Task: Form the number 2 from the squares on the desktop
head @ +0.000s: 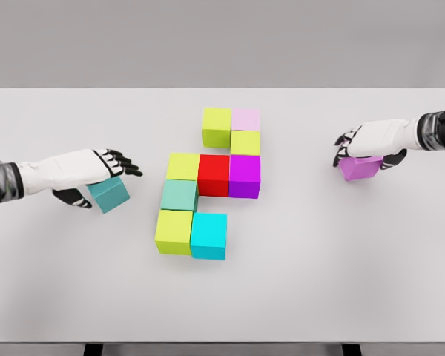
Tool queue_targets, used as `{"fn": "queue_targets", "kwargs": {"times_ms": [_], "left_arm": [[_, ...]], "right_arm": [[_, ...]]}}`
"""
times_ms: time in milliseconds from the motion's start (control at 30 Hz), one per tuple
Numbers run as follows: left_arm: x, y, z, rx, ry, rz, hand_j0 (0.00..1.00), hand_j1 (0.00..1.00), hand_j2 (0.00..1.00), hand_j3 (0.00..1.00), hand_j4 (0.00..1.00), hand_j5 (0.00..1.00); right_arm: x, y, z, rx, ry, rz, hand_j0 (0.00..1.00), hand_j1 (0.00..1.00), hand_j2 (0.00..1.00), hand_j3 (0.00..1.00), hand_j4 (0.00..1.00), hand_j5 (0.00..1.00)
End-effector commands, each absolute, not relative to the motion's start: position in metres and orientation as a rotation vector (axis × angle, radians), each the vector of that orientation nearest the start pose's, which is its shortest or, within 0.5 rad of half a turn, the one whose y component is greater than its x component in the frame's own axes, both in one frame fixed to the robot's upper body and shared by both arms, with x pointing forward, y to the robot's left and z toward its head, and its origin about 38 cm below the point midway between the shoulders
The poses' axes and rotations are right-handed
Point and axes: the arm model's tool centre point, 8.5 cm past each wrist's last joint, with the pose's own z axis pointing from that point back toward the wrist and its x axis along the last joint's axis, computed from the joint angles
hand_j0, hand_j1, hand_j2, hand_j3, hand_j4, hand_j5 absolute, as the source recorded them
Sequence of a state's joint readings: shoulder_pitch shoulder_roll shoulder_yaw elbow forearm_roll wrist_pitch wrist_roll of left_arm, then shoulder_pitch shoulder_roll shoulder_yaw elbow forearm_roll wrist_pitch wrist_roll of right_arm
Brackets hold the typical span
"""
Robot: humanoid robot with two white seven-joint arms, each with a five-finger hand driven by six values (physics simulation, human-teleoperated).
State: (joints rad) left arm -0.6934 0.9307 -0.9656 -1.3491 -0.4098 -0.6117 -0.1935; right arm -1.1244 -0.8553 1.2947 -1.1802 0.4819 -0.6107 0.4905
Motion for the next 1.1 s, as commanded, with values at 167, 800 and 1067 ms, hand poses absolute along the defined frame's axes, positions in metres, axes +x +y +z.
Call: {"fn": "queue_targets", "kwargs": {"times_ms": [167, 800, 1067], "left_arm": [[0.416, 0.324, 0.145, 0.364, -1.334, -2.144, 0.69, 0.69, 0.69, 0.69, 0.69, 0.69], [0.458, 0.326, 0.160, 0.470, -1.323, -2.100, 0.54, 0.54, 0.54, 0.54, 0.54, 0.54], [0.484, 0.317, 0.164, 0.504, -1.329, -2.061, 0.54, 0.54, 0.54, 0.54, 0.54, 0.54]], "right_arm": [[0.472, -0.322, 0.233, -0.527, -0.960, 2.439, 0.75, 0.75, 0.75, 0.75, 0.75, 0.75], [0.389, -0.259, 0.260, -0.432, -1.173, 2.699, 0.72, 0.72, 0.72, 0.72, 0.72, 0.72], [0.379, -0.250, 0.254, -0.310, -1.249, 2.655, 0.72, 0.72, 0.72, 0.72, 0.72, 0.72]]}}
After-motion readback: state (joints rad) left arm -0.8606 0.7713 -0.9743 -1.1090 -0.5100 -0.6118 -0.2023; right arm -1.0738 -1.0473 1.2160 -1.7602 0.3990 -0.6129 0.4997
